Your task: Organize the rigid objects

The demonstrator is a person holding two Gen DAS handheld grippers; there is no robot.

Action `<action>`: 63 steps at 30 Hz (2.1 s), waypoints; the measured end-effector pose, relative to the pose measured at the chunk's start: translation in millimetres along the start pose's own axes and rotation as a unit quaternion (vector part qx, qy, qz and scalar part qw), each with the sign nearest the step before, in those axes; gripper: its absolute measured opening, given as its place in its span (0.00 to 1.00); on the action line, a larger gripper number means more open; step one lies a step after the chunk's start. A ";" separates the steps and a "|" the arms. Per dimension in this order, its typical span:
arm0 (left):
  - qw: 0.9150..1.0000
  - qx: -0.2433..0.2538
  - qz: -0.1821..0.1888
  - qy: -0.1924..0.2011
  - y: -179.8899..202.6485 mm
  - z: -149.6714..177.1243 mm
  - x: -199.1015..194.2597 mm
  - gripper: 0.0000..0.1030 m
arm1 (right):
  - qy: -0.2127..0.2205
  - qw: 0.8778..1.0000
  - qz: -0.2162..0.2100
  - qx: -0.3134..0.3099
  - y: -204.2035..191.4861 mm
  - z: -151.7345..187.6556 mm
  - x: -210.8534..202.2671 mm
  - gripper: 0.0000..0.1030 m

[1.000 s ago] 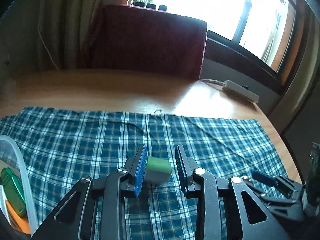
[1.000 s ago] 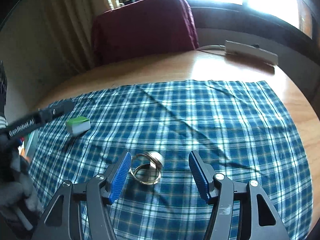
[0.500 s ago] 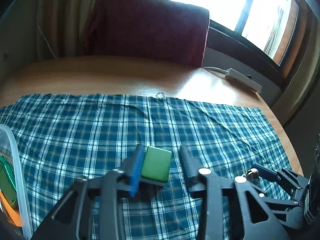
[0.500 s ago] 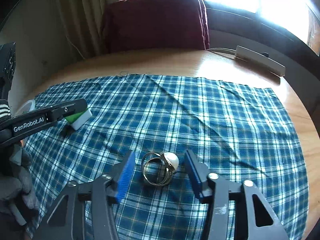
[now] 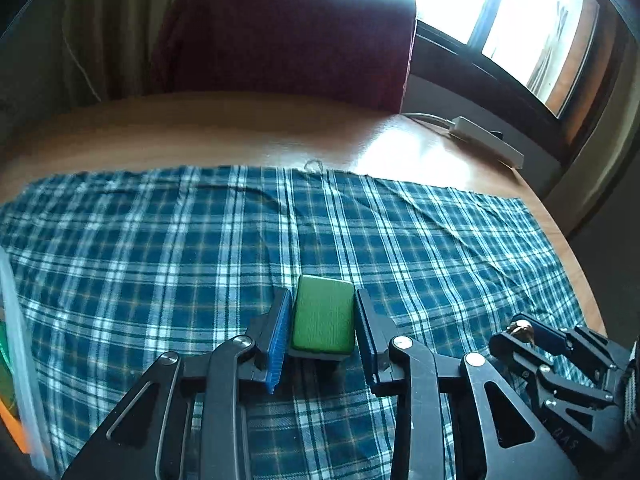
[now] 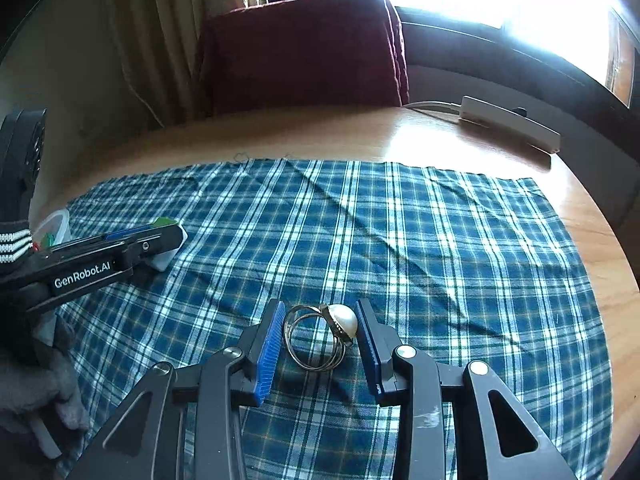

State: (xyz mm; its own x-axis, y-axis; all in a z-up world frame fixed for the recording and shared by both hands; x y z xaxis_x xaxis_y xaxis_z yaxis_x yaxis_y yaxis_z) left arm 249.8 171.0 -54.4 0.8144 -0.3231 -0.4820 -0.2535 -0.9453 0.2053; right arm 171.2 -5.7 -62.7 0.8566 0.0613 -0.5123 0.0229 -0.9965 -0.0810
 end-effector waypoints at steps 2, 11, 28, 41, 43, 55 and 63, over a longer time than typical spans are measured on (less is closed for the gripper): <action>1.000 0.001 -0.003 0.013 1.6 -3.7 -6.1 0.29 | 0.005 1.000 -0.002 0.004 0.6 -1.6 -2.6 0.37; 0.994 -0.014 -0.023 0.106 -6.8 -30.2 -61.2 0.27 | 0.013 1.000 -0.009 0.006 -2.7 -7.1 -10.8 0.37; 0.999 -0.017 0.006 0.047 10.8 -13.9 -30.6 0.71 | 0.009 1.000 -0.013 0.014 -1.8 -7.8 -10.8 0.37; 1.000 -0.012 -0.013 0.011 13.0 -5.8 4.6 0.29 | 0.008 1.000 -0.020 0.011 -10.9 -4.7 -13.4 0.37; 0.999 -0.014 -0.019 0.025 11.6 -8.6 -3.0 0.29 | 0.007 1.000 -0.019 0.012 -10.8 -4.3 -13.8 0.37; 0.991 -0.032 -0.052 0.119 -24.0 -30.0 -82.3 0.29 | 0.010 1.000 -0.019 0.012 -6.7 -7.4 -14.1 0.37; 0.983 -0.057 -0.094 0.149 -62.9 -27.9 -123.1 0.29 | 0.012 1.000 -0.018 0.012 -6.5 -8.8 -14.1 0.37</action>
State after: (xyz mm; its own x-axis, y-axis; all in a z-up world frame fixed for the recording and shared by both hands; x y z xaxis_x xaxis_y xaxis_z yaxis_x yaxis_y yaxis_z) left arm 180.1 271.5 15.8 0.9621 -0.0992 -0.2539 -0.0370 -0.9703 0.2391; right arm 163.6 -0.6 -47.4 0.8677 0.0963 -0.4877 0.0429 -0.9919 -0.1195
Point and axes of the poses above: each gripper's, at about its wrist camera, not at the fingertips, and x roughly the way its jaws point, y to its right, z to its underside, the point moved 6 cm from there along x, roughly the way its jaws point, and after that the axes turned 15 degrees about y, right-handed, at the moved point
